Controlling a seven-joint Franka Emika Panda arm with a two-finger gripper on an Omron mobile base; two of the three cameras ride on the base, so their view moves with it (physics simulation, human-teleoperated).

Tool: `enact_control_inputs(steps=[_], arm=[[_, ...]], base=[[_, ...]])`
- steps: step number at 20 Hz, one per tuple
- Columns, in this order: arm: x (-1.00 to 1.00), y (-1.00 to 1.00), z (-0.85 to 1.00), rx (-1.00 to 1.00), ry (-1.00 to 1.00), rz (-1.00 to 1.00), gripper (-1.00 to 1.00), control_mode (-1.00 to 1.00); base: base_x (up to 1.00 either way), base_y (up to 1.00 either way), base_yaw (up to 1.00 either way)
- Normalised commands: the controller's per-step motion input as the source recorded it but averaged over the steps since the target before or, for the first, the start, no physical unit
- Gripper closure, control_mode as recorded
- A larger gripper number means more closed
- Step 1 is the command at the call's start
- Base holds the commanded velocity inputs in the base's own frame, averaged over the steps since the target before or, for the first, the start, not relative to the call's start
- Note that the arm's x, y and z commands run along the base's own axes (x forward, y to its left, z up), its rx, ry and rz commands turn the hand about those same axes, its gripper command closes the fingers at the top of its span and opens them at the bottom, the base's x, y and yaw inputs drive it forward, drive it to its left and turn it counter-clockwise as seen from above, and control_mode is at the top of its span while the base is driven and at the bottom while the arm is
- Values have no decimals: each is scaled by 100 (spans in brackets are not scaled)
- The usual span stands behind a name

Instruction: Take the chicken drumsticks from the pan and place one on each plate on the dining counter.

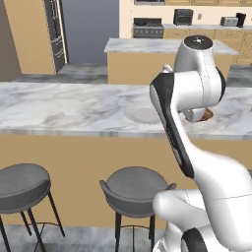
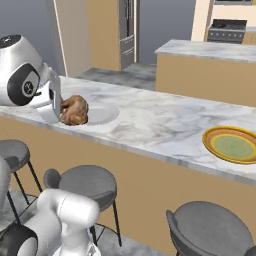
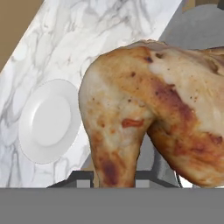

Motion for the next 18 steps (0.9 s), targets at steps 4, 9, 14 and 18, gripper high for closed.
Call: enact_control_inputs(steps=[4,9,14,18], arm=[[68,-14,0,-3,0,0,100,-100],[68,-6,-19,-2,0,0,100,-100],[70,0,-24,-4,5,0,100,-100],[65,0,-34,-7,8,0,100,-100]], base=[[0,0,0],[0,0,0],[0,0,0],[0,0,0]])
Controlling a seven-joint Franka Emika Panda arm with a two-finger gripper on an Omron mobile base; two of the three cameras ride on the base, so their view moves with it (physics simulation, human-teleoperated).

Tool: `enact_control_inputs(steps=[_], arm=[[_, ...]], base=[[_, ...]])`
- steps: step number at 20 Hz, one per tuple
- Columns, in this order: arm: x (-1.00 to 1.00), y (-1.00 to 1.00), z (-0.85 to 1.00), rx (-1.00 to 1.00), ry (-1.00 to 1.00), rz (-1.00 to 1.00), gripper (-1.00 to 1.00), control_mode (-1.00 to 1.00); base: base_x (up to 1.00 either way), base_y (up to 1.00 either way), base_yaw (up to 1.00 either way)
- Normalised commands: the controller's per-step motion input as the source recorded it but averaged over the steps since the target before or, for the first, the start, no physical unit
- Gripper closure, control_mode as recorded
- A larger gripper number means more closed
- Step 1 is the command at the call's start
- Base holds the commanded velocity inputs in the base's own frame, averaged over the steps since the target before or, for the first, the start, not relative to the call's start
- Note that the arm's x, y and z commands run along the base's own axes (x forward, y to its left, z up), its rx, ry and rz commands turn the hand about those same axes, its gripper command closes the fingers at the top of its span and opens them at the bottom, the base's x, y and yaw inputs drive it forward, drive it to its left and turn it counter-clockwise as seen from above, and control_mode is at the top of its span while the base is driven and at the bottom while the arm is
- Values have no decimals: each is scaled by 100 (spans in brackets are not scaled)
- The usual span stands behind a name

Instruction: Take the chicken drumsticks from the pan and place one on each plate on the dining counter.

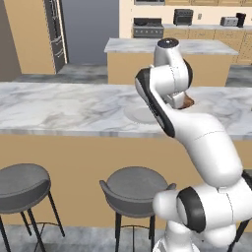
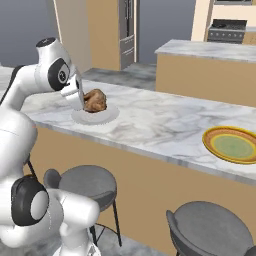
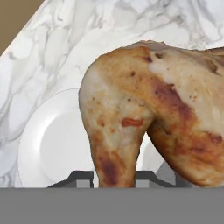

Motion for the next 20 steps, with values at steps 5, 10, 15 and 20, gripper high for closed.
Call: enact_control_inputs(steps=[5,10,15,20], arm=[[52,0,-40,-9,9,0,100,-100],[24,1,-37,-9,3,0,100,-100],[20,3,-31,-8,2,0,100,-100],[17,0,-34,-5,0,0,100,-100]], base=[[0,0,0],[0,0,0],[0,0,0],[0,0,0]])
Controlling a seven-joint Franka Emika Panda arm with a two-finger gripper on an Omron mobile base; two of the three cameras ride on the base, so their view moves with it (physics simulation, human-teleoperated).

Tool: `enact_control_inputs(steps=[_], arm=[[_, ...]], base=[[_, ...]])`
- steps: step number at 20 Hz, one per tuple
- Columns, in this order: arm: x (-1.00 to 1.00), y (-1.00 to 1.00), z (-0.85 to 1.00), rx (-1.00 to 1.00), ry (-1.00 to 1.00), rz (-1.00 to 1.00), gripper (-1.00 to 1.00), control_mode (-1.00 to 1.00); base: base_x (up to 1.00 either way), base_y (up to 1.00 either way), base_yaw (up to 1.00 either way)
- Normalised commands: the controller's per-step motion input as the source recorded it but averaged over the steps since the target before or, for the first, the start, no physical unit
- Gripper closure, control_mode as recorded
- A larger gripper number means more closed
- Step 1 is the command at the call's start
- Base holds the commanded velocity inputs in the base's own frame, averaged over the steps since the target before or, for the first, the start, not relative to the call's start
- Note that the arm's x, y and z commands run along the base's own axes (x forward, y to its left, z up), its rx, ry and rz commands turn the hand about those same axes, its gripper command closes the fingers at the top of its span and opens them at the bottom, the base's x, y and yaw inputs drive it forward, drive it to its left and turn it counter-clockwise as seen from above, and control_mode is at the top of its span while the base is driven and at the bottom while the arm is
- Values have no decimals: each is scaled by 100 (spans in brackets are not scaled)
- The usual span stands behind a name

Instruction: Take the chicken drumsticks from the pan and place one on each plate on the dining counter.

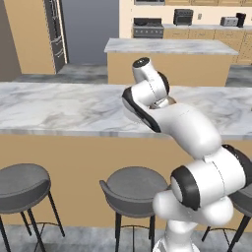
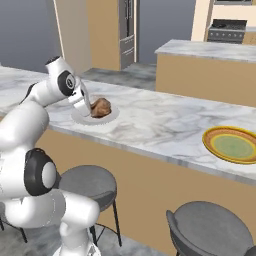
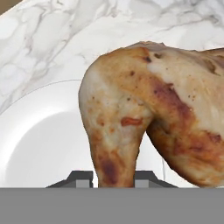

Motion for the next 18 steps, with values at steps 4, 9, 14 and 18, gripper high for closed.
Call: enact_control_inputs(steps=[4,9,14,18], arm=[[21,0,-36,0,1,0,100,-100],[31,0,-26,0,1,0,100,-100],[40,7,-13,0,2,0,100,-100],[33,31,-1,-1,2,0,100,-100]], base=[[0,0,0],[0,0,0],[0,0,0],[0,0,0]])
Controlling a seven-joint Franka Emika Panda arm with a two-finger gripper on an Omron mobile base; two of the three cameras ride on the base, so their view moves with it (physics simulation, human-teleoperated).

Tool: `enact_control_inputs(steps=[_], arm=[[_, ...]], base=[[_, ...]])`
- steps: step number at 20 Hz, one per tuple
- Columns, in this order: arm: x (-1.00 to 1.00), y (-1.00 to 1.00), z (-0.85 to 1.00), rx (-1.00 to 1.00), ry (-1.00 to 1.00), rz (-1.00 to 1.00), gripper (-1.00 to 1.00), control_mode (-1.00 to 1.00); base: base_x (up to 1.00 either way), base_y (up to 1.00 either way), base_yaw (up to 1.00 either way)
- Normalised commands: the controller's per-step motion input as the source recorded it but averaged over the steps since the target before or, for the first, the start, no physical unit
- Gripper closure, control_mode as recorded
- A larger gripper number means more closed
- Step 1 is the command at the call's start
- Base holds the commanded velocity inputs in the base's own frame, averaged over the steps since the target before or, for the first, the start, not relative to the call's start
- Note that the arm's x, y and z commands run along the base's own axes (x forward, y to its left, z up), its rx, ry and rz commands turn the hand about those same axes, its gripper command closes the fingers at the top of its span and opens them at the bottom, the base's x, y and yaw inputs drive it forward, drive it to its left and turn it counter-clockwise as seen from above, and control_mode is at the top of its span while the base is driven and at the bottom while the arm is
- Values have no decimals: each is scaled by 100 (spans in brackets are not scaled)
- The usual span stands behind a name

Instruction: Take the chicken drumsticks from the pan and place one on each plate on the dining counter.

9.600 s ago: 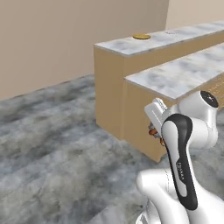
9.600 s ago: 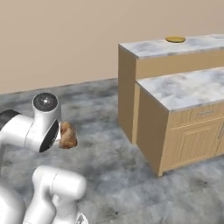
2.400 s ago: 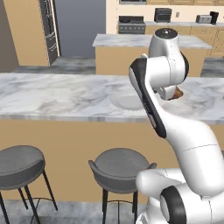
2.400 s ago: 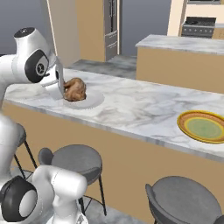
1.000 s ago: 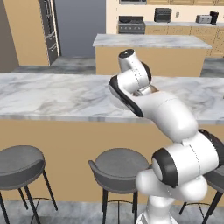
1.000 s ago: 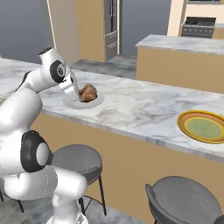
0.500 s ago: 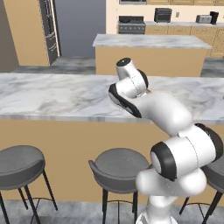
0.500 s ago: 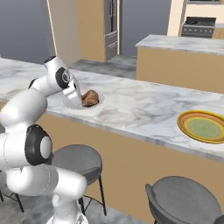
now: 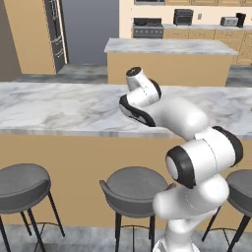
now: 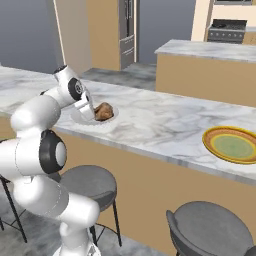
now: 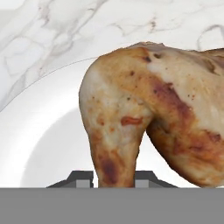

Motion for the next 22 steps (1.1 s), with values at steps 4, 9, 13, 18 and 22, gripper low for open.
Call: enact_control_inputs(steps=[4,9,13,18,22], arm=[[38,48,0,-6,8,0,100,-100],[27,32,0,-6,9,0,-100,-100],[-15,-12,5,-1,-3,0,-100,-100],[-38,-24,37,0,-15,0,-100,-100],[-95,-65,52,0,-34,-2,-100,-100]], base=[[0,0,0],[0,0,0],[0,0,0],[0,0,0],[0,0,0]])
